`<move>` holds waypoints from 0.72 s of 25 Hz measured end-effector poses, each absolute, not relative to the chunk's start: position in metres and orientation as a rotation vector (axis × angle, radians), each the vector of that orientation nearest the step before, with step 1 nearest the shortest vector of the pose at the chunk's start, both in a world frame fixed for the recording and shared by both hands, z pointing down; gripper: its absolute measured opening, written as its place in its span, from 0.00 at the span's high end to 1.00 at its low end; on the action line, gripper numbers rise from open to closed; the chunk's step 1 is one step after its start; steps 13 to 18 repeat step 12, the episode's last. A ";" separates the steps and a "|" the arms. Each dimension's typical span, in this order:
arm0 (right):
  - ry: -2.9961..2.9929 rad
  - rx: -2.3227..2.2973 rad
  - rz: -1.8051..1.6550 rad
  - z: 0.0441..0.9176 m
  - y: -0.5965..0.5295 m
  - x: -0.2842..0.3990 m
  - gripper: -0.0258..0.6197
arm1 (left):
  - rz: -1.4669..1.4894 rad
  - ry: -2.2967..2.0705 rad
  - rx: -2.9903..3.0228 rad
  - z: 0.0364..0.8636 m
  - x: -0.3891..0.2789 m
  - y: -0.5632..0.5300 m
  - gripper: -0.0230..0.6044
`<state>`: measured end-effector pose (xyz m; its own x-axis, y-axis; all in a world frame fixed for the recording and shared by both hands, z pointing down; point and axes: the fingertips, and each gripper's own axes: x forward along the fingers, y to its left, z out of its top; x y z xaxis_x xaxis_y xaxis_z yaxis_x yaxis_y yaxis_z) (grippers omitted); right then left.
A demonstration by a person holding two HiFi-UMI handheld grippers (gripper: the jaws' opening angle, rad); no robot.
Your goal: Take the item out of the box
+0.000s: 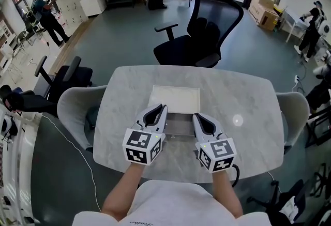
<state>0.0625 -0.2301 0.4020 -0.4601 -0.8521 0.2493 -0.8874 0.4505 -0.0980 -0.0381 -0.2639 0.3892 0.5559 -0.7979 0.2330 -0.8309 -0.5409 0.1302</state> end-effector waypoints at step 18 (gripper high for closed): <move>-2.535 1.524 0.331 0.404 -0.231 0.064 0.95 | 0.230 -1.341 2.551 0.398 -0.029 -0.264 0.93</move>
